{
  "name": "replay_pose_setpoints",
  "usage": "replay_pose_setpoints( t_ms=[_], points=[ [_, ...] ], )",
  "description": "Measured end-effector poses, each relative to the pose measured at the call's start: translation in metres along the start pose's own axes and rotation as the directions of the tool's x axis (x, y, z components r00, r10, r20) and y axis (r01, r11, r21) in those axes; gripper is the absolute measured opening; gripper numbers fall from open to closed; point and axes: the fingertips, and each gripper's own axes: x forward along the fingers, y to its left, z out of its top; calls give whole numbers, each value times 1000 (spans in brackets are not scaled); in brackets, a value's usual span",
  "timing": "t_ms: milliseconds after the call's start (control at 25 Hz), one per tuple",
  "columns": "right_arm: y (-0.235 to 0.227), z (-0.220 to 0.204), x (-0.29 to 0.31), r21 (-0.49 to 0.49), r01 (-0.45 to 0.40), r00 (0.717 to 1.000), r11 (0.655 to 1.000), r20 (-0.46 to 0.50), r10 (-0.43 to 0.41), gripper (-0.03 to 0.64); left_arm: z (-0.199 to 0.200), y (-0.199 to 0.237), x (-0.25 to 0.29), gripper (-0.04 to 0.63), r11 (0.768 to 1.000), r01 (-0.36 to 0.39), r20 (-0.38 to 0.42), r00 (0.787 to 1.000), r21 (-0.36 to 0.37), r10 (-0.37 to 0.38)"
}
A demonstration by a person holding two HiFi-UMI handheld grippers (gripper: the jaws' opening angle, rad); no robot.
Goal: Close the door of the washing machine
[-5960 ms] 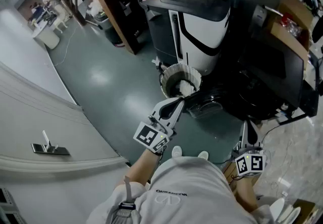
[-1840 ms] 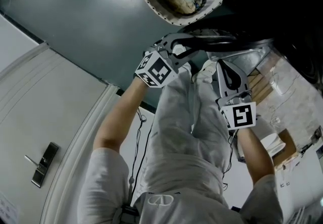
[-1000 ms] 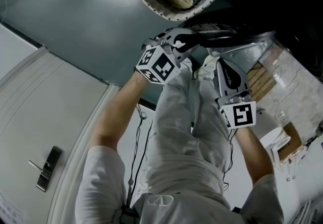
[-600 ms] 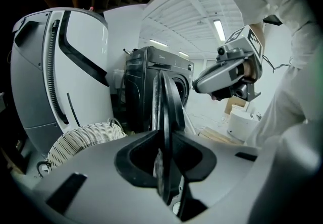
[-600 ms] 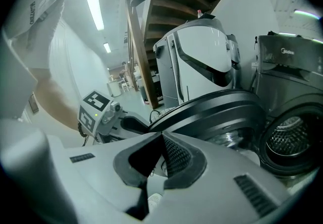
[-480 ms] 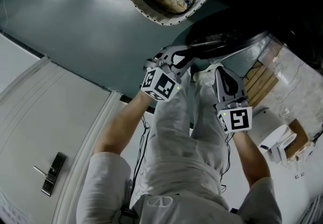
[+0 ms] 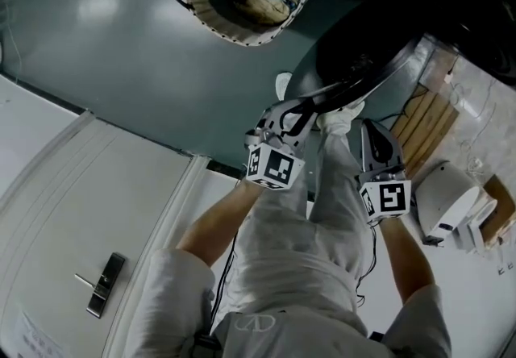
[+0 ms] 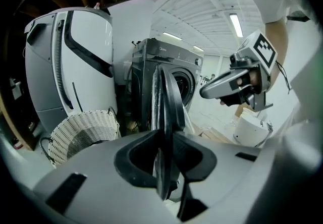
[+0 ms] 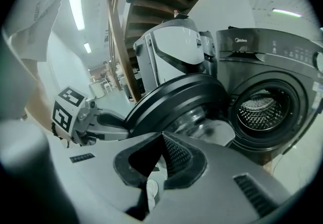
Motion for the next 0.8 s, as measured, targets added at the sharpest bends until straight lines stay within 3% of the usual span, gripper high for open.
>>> replay_pose_setpoints(
  t_ms=[320,800],
  points=[
    [-24,-31,-27,25,47,999,999,-12,-46,11,-1,-34,8,77,996,-76,-53,996,-45,73],
    [-49,-73,-73,57,85,996,995,-6,-85,11,10,-103,32,91,980,-111,-108,990,-163,94]
  ],
)
